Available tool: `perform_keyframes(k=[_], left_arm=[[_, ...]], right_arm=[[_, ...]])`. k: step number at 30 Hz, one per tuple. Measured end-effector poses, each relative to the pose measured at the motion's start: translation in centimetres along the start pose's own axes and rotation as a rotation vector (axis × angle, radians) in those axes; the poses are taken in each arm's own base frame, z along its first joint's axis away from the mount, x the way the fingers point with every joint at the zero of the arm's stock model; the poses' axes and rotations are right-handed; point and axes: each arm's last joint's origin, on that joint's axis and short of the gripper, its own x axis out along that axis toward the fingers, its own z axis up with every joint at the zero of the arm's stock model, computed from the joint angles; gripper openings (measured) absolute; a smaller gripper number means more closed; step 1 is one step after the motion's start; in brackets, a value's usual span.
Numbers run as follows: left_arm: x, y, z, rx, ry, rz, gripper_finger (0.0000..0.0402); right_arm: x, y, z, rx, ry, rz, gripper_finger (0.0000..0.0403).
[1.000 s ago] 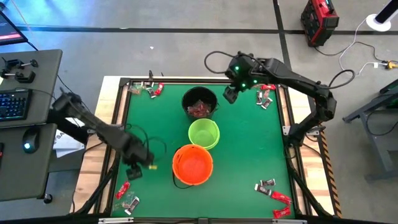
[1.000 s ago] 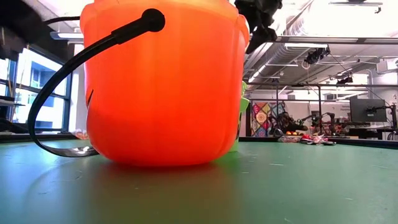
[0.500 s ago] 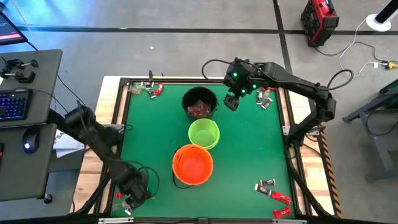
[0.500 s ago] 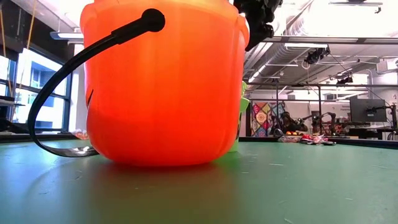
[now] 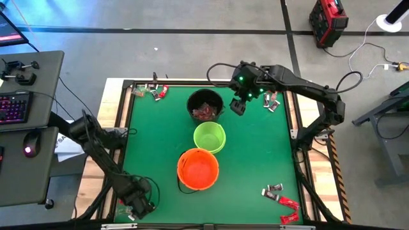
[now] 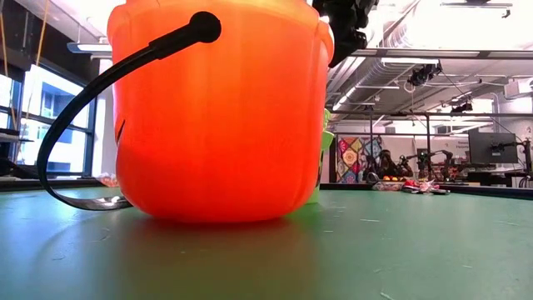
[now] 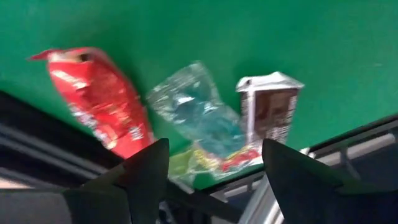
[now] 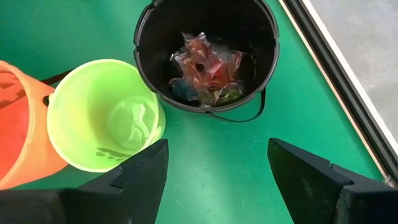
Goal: Sort candy by brand, put in halloween buckets
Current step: Put the blue gummy into the black bucket
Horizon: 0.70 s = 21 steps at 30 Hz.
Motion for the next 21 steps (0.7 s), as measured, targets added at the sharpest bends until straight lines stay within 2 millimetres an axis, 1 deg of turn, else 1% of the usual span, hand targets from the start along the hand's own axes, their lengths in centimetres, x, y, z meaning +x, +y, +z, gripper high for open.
perform_keyframes(k=[8,12,14,16,18,21], left_arm=[[1.01,-0.21,0.44,-0.008,-0.030,0.009,0.0231],[0.94,-0.32,0.60,-0.011,-0.034,0.000,0.0209],[0.72,-0.29,0.63,-0.011,-0.051,-0.009,0.0189],[0.54,-0.26,0.64,-0.011,-0.060,-0.015,0.0161],[0.39,-0.18,0.62,-0.011,-0.063,-0.016,0.0126],[0.20,-0.15,0.54,0.002,-0.062,-0.022,0.0063]], right_arm=[[0.00,0.01,0.06,-0.002,-0.006,0.001,0.0268],[0.00,0.02,0.18,-0.002,-0.018,0.002,0.0268],[0.00,0.02,0.20,-0.002,-0.021,0.002,0.0268],[0.00,0.03,0.26,-0.002,-0.027,0.003,0.0268],[0.00,0.03,0.27,-0.003,-0.028,0.003,0.0268],[0.00,0.03,0.28,-0.003,-0.029,0.003,0.0268]])
